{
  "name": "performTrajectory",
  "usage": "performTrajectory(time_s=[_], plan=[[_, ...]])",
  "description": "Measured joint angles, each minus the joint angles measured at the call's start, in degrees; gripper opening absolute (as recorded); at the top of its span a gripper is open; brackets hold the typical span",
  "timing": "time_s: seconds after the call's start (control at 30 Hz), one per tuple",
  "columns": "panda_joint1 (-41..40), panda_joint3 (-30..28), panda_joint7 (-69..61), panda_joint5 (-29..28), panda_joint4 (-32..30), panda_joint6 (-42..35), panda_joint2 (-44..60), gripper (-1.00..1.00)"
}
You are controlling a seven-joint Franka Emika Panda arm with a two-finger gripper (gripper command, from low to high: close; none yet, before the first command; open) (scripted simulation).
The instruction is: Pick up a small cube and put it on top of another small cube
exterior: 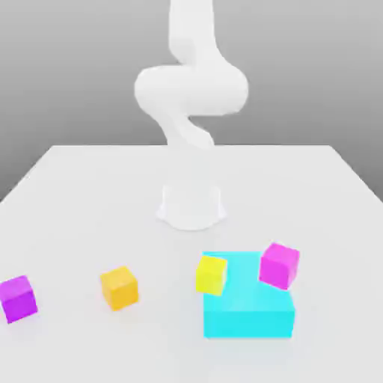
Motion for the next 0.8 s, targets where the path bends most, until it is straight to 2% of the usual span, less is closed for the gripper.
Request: performTrajectory(time_s=[0.4,0.6,0.8], plan=[[-7.9,-10.6,2.6,2.6,-4.9,10.3,25.1,0.00],[-12.9,-15.5,2.4,5.8,-7.3,15.3,37.7,0.00],[-18.9,-17.8,1.6,10.0,-9.6,20.2,50.5,0.00]])
